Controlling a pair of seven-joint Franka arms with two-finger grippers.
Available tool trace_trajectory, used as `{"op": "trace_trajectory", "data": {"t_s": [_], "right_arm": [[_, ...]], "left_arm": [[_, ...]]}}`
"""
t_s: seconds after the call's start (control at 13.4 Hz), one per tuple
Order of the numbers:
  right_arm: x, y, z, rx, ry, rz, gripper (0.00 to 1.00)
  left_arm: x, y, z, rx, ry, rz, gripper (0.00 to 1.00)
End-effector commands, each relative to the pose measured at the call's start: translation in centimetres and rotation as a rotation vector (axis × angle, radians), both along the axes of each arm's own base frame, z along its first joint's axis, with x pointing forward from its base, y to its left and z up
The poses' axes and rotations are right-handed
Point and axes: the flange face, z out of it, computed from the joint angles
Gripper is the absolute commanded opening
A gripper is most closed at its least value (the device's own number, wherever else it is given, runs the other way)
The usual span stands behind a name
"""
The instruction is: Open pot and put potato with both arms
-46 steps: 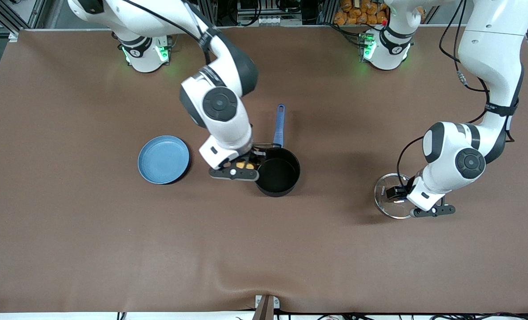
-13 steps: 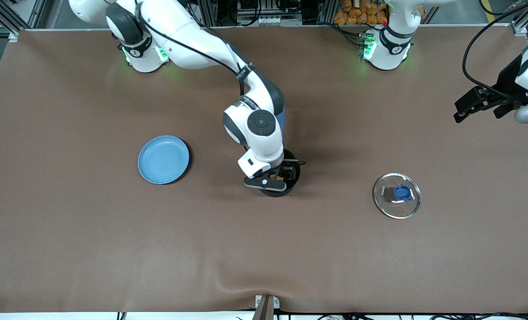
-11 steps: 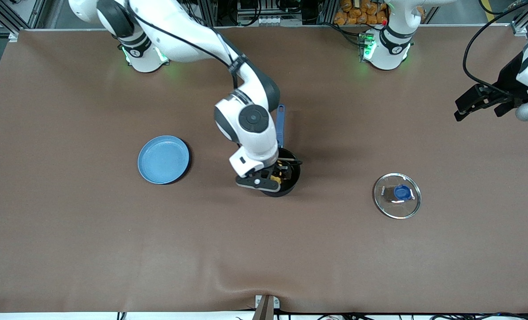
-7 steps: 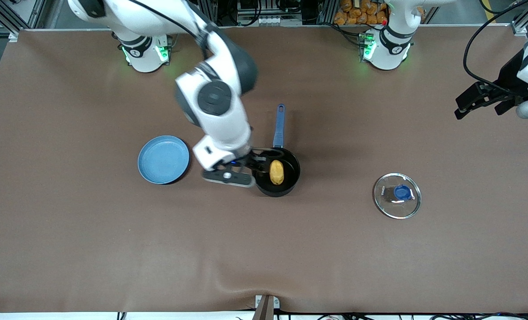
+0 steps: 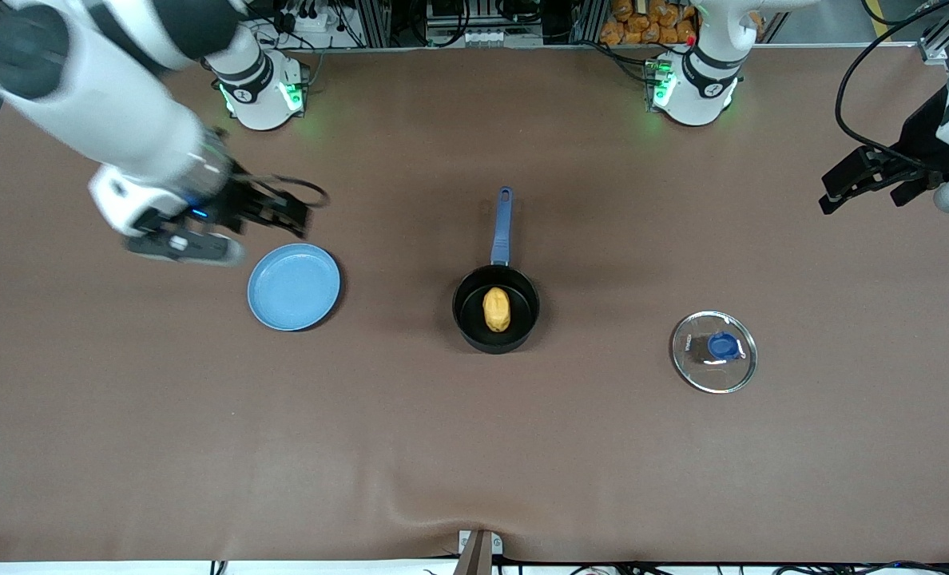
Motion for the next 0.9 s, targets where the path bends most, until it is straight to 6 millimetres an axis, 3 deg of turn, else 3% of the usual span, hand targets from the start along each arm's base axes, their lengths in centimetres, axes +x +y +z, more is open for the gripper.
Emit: {"op": "trace_trajectory", "data": {"t_s": [0.0, 0.15, 0.37, 0.52, 0.82], "right_arm": [[-2.6, -10.5, 1.4, 0.042, -0.033, 0.091, 1.0], [-3.1, -16.3, 2.5, -0.002, -0.071, 0.14, 1.0], [-3.2, -21.1, 2.9, -0.125, -0.077, 0.141, 1.0], [-3.3, -23.0, 1.9, -0.124, -0.065, 0.126, 1.0], [-2.9, -23.0, -0.6, -0.122, -0.056, 0.127, 1.0]], "left_arm": [[-0.7, 0.1, 0.9, -0.045, 0.001, -0.008, 1.0], [-0.6, 0.1, 0.7, -0.048, 0.006, -0.008, 1.0], [-0.6, 0.1, 0.7, -0.047, 0.002, -0.01, 1.0], [-0.5, 0.1, 0.7, -0.045, 0.002, -0.014, 1.0], [-0.7, 0.3, 0.8, -0.029, 0.005, -0.011, 1.0]]}}
